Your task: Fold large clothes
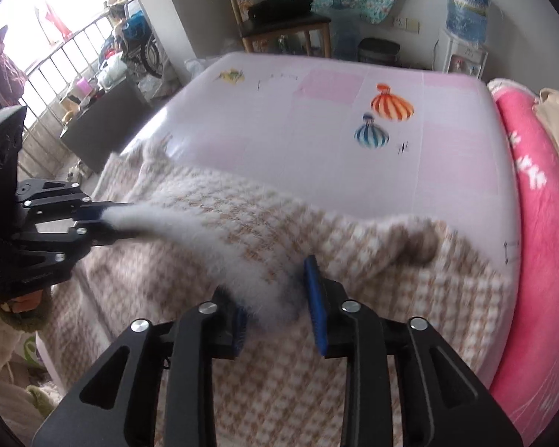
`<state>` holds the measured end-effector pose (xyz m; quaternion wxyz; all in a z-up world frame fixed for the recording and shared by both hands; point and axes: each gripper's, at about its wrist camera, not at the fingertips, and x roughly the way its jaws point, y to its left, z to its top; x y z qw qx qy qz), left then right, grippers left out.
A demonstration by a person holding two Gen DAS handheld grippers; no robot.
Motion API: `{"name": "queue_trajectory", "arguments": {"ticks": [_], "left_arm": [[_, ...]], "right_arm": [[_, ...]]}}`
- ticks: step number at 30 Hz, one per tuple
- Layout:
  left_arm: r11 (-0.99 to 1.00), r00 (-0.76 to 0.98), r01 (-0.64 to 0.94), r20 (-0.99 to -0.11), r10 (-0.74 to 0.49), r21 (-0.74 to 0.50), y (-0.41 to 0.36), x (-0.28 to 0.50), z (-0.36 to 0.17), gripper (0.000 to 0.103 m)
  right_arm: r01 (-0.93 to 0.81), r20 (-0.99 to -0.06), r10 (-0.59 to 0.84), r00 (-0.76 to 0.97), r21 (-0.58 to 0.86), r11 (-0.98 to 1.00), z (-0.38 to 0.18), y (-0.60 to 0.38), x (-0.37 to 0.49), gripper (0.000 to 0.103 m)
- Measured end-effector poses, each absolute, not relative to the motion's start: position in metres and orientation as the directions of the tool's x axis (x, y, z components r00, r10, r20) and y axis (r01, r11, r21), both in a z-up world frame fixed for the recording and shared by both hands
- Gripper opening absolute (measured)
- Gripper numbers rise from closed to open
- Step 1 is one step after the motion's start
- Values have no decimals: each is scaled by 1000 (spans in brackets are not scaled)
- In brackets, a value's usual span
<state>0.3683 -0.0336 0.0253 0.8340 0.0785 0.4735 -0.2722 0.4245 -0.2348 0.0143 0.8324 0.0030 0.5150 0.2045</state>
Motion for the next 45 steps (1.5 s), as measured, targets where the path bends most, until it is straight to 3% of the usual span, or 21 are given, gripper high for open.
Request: {"name": "queue_trajectory", "arguments": {"ticks": [4,8,14,18,25,29,33,40,45], "left_arm": [[841,415,525,-825,-384,-127,-30,364,19,12],[842,413,525,-827,-381,-125,-30,364,18,12],[848,411,514,-831,-374,-128,-26,362,17,15],[846,382,511,-842,-382,-152,-10,357,20,20],[865,409,457,-815,-411,-207,35,344,37,22],[877,400,375,-801,-445,-300,48,364,35,22],[846,293,239,-795,-531,-477,51,401,9,44],[781,254,36,-750,-611,-624,61,436,-14,44],[803,247,-25,-782,-573,-596,58,442,-24,29]], "right_arm": [[-362,-788,416,455,263,894,58,-247,411,43],[-328,-727,449,520,316,890,87,-253,425,44],[-320,-799,468,378,362,876,27,-220,453,28],[-303,-842,457,287,373,877,-26,-215,447,27],[-350,-820,481,310,372,860,-6,-213,439,26],[-383,-790,534,303,412,827,0,-198,447,26],[-383,-797,533,284,415,825,-16,-189,446,26],[-371,-785,556,272,448,813,-21,-207,429,26],[-380,-775,567,279,454,806,-23,-214,427,26]]}}
